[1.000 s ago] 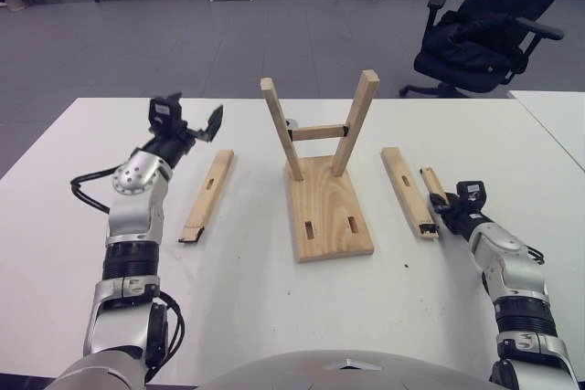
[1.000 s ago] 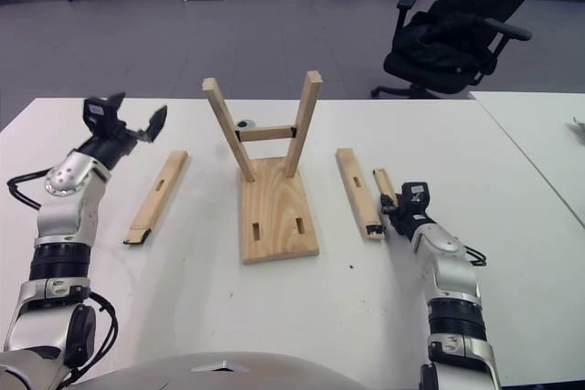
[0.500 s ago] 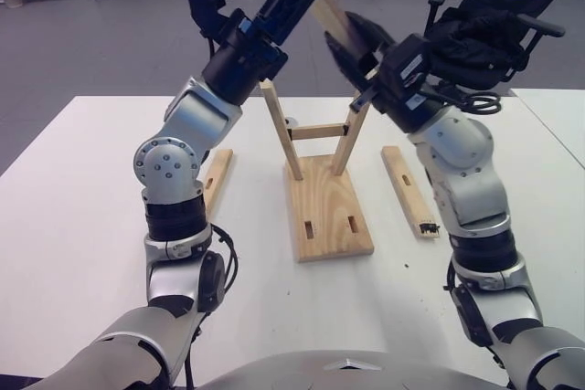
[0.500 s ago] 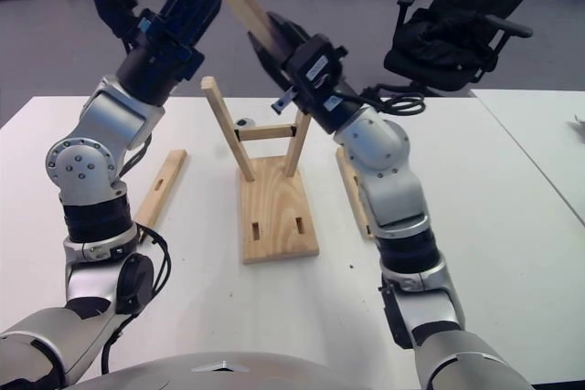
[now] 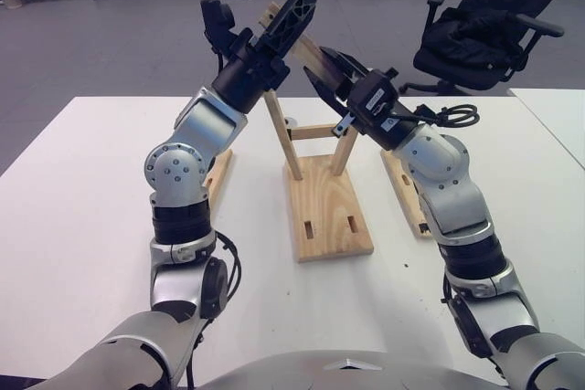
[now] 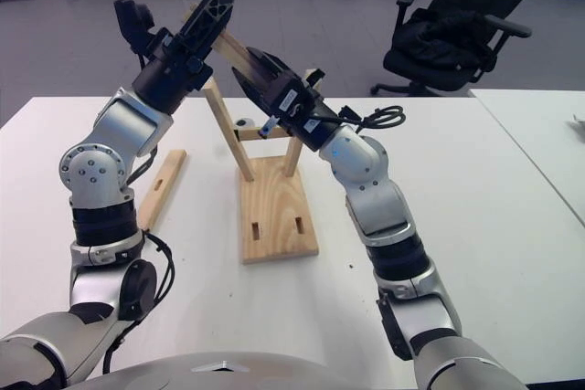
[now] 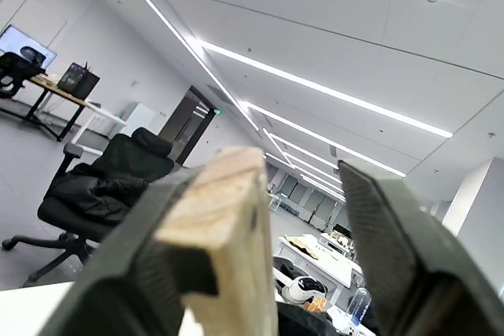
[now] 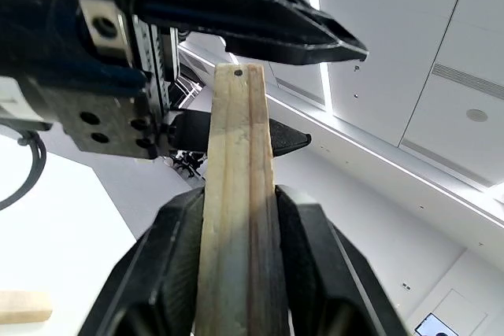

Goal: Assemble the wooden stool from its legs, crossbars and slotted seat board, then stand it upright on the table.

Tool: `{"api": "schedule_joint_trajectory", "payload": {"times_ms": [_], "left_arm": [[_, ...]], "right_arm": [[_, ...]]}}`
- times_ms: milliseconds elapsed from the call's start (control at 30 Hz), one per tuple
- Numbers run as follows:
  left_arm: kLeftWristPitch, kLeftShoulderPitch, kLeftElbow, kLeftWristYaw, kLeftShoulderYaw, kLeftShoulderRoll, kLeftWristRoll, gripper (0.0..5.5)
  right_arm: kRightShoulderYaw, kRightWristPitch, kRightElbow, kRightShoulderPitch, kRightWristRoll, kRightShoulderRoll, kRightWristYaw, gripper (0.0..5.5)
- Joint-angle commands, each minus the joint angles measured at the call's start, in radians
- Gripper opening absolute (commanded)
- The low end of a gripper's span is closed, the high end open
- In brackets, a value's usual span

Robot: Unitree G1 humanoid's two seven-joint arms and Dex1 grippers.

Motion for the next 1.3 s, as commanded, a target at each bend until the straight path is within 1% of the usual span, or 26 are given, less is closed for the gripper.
{"api": "schedule_joint_trajectory", "payload": {"times_ms": [33,333,400,433,467,533,567,633,700,733,767,800,867,900,967,1033,1200,1300], "left_arm": [[0.035,0.036,-0.011,0.016,-0.007,0.014,-0.003,2.16],[0.063,0.057,-0.033,0.003,-0.019,0.028,0.001,0.6],[0.061,0.064,-0.041,-0.001,-0.021,0.03,0.007,0.52],[0.055,0.067,-0.047,-0.004,-0.023,0.034,0.02,0.5],[0.048,0.071,-0.053,-0.007,-0.024,0.038,0.032,0.45],[0.044,0.097,-0.077,-0.017,0.0,0.074,0.042,0.4],[0.047,0.119,-0.092,-0.024,0.026,0.112,0.042,0.4],[0.047,0.18,-0.128,-0.074,0.086,0.225,0.069,0.4],[0.032,0.304,-0.157,-0.204,0.165,0.376,0.126,0.4],[0.005,0.373,-0.123,-0.263,0.204,0.438,0.18,0.4],[-0.05,0.434,-0.051,-0.301,0.211,0.488,0.273,0.4],[-0.107,0.468,0.031,-0.318,0.206,0.501,0.351,0.4],[-0.203,0.505,0.154,-0.316,0.177,0.462,0.464,0.4],[-0.23,0.516,0.188,-0.312,0.181,0.427,0.478,0.4],[-0.274,0.516,0.256,-0.311,0.188,0.372,0.495,0.4],[-0.316,0.47,0.349,-0.295,0.192,0.331,0.519,0.4],[-0.369,0.401,0.469,-0.284,0.187,0.292,0.565,0.4],[-0.377,0.39,0.489,-0.288,0.182,0.287,0.583,0.4]], "right_arm": [[-0.006,0.013,-0.013,0.023,-0.012,0.004,-0.007,1.32],[-0.01,0.027,-0.015,0.029,-0.012,-0.007,0.012,1.32],[0.002,0.043,-0.027,0.041,-0.011,-0.016,0.03,1.32],[0.014,0.048,-0.032,0.048,-0.017,-0.018,0.038,1.68],[0.027,0.05,-0.036,0.054,-0.024,-0.021,0.045,1.81],[0.052,0.056,-0.041,0.069,-0.043,-0.028,0.058,2.24],[0.054,0.07,-0.054,0.082,-0.037,-0.031,0.066,2.49],[0.038,0.135,-0.106,0.131,0.011,-0.057,0.108,2.88],[-0.008,0.193,-0.151,0.197,0.054,-0.096,0.139,3.27],[-0.048,0.215,-0.159,0.229,0.074,-0.113,0.142,3.38],[-0.088,0.229,-0.151,0.259,0.09,-0.129,0.14,3.53],[-0.116,0.258,-0.131,0.294,0.113,-0.14,0.147,3.81],[-0.094,0.218,-0.007,0.373,0.043,-0.191,0.141,4.01],[-0.091,0.196,0.055,0.4,0.019,-0.198,0.127,4.01],[-0.119,0.165,0.132,0.433,0.02,-0.177,0.089,4.01],[-0.135,0.128,0.197,0.444,0.017,-0.163,0.06,4.01],[-0.137,0.079,0.256,0.468,0.008,-0.134,0.03,4.01],[-0.122,0.065,0.264,0.471,-0.003,-0.12,0.023,4.01]]}}
